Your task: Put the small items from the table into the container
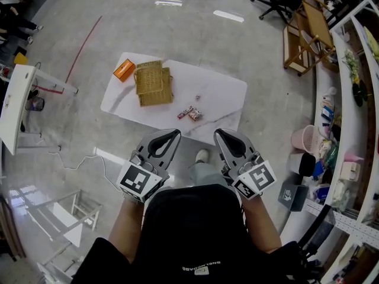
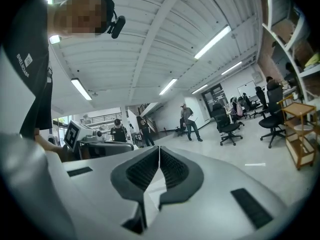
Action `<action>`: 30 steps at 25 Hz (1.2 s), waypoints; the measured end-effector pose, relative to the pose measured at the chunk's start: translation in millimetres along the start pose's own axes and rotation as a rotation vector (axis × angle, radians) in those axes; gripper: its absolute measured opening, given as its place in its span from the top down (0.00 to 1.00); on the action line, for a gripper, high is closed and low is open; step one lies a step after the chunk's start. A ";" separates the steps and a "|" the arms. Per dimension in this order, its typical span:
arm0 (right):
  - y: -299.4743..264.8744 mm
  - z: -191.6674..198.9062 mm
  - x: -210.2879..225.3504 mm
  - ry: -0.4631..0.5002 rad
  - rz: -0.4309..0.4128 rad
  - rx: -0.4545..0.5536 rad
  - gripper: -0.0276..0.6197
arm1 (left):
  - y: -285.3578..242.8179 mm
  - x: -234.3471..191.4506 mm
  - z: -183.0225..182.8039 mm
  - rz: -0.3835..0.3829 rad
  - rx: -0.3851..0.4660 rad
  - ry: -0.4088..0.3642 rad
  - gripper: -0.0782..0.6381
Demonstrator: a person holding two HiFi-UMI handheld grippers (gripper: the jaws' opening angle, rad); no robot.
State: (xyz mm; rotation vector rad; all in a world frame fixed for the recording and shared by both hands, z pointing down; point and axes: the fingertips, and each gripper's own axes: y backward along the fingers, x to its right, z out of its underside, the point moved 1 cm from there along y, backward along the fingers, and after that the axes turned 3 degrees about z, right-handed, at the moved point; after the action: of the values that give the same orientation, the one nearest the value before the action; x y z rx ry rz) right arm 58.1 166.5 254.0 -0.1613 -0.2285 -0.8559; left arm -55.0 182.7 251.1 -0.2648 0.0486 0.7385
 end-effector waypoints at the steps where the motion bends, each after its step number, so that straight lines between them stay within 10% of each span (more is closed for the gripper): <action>1: -1.7 -2.6 7.1 0.000 -0.003 -0.001 0.94 | -7.1 -1.8 -1.8 -0.002 -0.009 -0.001 0.88; 30: -79.3 21.3 66.8 -0.003 0.114 -0.157 0.94 | -92.5 -113.8 100.2 0.040 -0.324 0.052 0.70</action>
State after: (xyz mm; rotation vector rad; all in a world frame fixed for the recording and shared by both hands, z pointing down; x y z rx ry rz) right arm 37.1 71.7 296.0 -0.3191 -0.1536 -0.7605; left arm -82.1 67.8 383.8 -0.5935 -0.0172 0.7781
